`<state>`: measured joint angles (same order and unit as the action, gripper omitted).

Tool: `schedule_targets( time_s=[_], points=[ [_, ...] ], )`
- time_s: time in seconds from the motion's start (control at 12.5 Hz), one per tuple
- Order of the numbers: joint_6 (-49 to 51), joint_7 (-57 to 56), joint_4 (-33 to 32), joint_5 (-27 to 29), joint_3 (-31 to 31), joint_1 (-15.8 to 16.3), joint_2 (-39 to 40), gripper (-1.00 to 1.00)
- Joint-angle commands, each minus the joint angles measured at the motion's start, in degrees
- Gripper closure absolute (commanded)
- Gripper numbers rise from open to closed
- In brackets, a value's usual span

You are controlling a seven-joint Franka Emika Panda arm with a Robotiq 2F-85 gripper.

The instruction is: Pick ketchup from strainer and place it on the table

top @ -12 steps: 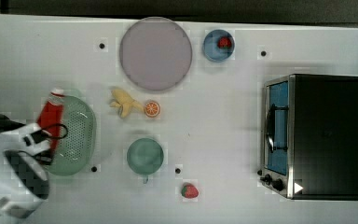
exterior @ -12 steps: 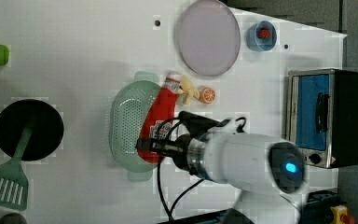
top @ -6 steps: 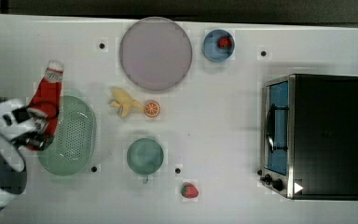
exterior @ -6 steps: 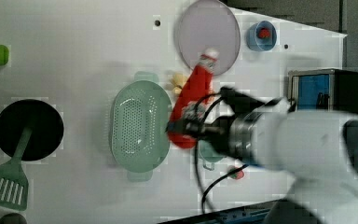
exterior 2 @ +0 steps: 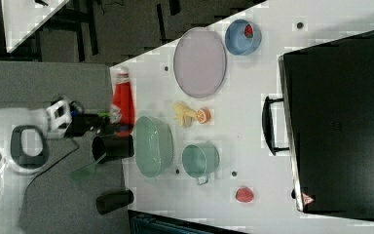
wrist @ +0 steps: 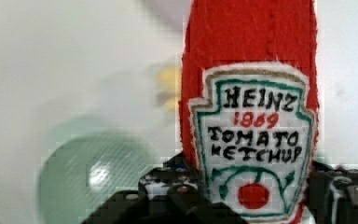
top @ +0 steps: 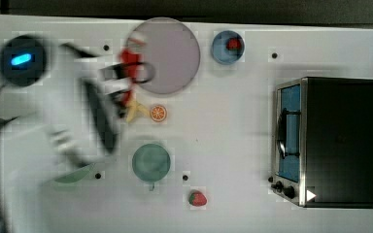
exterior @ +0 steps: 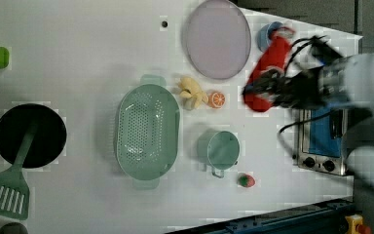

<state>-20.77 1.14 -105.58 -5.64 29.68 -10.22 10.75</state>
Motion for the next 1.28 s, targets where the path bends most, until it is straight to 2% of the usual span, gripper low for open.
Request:
schedule_targets(
  time_s=[0.08,0.48,0.88,1.04,1.12,1.28],
  points=[
    [0.4,-13.1,0.1,0.1,-5.9,-4.0,-0.6,-0.19],
    [-2.9,-22.9,-4.1,0.1,-15.2,-4.4,-0.6,-0.19],
    [-21.9,-23.0,-18.8,0.2,-17.8,-4.4,0.6,-0.19],
    [-27.2,-23.0,-22.7,0.2,-18.0,-4.4,3.1,-0.19],
    [-29.3,-23.0,-23.9,0.2,-18.2,-4.4,4.7,-0.26],
    [-33.6,-23.0,-25.0,0.2,-18.5,-4.5,8.2,-0.67]
  ],
)
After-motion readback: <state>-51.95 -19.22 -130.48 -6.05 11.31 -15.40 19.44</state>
